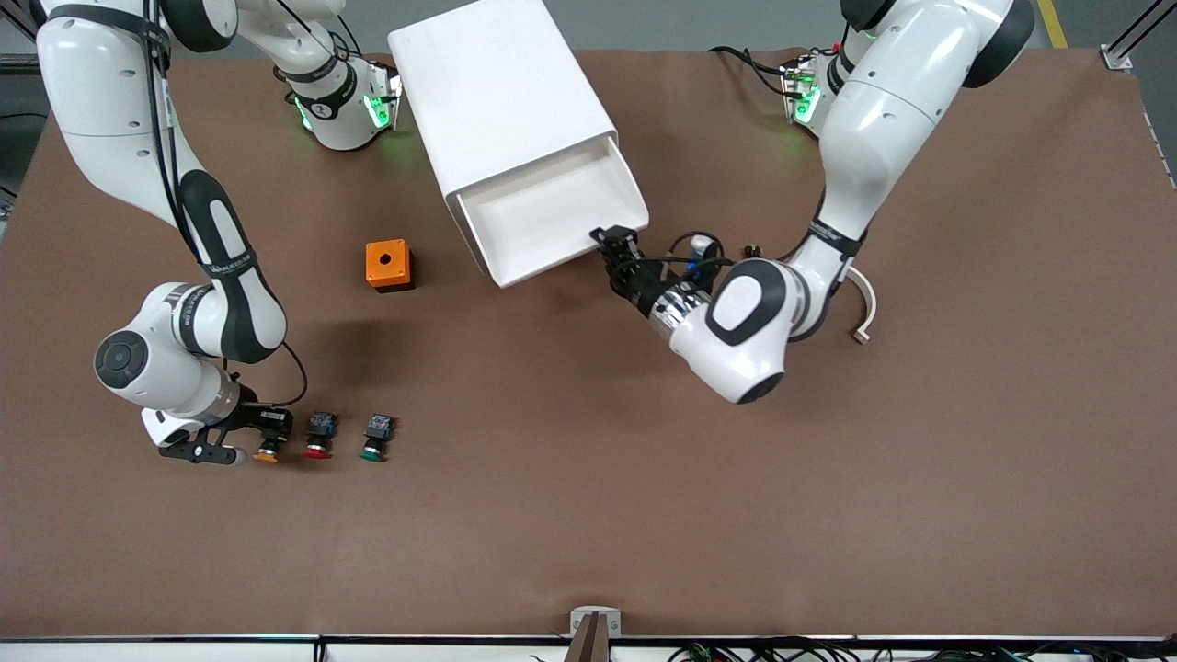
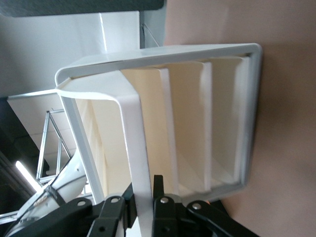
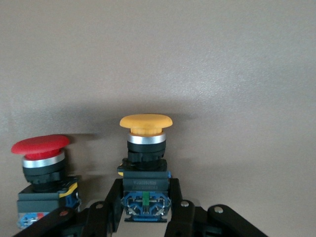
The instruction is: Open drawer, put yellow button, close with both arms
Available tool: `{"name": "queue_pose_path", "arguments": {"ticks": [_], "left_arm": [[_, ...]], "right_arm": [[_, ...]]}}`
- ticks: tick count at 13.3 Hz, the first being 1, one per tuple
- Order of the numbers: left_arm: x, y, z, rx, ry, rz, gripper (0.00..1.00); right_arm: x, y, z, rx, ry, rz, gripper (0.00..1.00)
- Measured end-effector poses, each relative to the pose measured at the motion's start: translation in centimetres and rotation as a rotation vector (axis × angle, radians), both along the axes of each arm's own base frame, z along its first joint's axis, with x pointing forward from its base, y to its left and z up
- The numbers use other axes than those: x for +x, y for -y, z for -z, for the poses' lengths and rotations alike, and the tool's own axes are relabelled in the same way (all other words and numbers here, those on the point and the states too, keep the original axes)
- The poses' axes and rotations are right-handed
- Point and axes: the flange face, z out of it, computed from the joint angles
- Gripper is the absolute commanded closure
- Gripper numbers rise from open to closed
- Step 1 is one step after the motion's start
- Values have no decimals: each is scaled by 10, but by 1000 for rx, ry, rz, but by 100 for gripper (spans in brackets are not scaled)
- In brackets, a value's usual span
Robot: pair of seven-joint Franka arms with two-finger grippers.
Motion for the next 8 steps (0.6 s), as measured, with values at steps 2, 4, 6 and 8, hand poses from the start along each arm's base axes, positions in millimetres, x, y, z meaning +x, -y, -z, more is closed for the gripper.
{"name": "queue_pose_path", "arguments": {"ticks": [2, 4, 6, 8], "left_arm": [[8, -6, -2, -22, 37, -5, 10], [14, -12, -3, -32, 58, -10, 0], [23, -21, -5, -27, 74, -25, 0], [39, -39, -9, -12, 104, -54, 0]], "right_arm": [[2, -8, -3, 13, -22, -11, 96], [5, -15, -22, 27, -44, -23, 97], [7, -20, -57, 42, -61, -30, 97], [6, -30, -97, 59, -100, -15, 97]]}}
